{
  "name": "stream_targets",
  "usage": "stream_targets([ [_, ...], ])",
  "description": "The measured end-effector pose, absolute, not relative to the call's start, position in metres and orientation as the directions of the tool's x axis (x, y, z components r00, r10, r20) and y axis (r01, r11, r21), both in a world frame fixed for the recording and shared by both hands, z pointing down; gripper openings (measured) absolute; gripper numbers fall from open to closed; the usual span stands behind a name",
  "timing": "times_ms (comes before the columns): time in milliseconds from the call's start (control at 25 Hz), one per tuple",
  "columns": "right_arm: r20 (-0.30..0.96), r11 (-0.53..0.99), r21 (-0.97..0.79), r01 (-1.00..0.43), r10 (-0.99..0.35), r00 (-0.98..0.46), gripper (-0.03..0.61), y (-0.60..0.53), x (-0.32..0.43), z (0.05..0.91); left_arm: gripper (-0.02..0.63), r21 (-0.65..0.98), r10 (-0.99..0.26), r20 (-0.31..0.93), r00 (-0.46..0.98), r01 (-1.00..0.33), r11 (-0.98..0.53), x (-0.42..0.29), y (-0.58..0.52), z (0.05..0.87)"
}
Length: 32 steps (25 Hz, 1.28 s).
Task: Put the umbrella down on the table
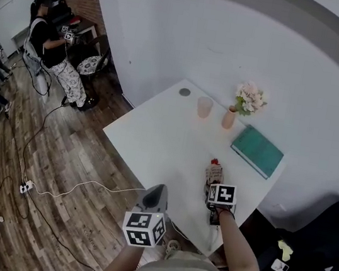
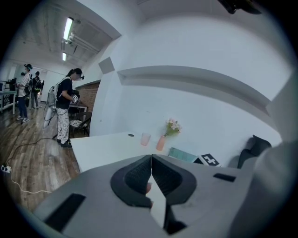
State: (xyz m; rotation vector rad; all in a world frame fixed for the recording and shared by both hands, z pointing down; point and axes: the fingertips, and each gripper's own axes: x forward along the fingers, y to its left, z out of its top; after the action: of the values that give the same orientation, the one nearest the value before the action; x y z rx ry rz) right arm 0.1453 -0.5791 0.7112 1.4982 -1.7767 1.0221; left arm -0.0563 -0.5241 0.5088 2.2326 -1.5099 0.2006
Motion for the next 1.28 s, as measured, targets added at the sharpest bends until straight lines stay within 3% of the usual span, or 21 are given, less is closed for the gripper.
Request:
stream_targets([
  [160, 0.803, 0.068, -0.182, -0.981, -0.566, -0.188, 0.313, -0.574, 0.143, 0.696, 0.008, 0.268, -0.851, 0.351, 0.391, -0.913, -0.309, -0.062, -0.514, 0.506],
  [520, 0.72, 0.1, -0.179, -0.979, -0.665, -0.199, 0.304, -0.547, 0.138, 0.642, 0.008, 0.267, -0.854, 0.333, 0.4, -0.908, -0.321, -0.062, -0.482, 0.497],
  [1280, 0.509, 0.171, -0.149, -0.974, -0.832, -0.223, 0.15, -0.418, 0.095, 0.545, 0.008, 0.248, -0.859, 0.311, 0.405, -0.908, -0.338, -0.081, -0.386, 0.486],
])
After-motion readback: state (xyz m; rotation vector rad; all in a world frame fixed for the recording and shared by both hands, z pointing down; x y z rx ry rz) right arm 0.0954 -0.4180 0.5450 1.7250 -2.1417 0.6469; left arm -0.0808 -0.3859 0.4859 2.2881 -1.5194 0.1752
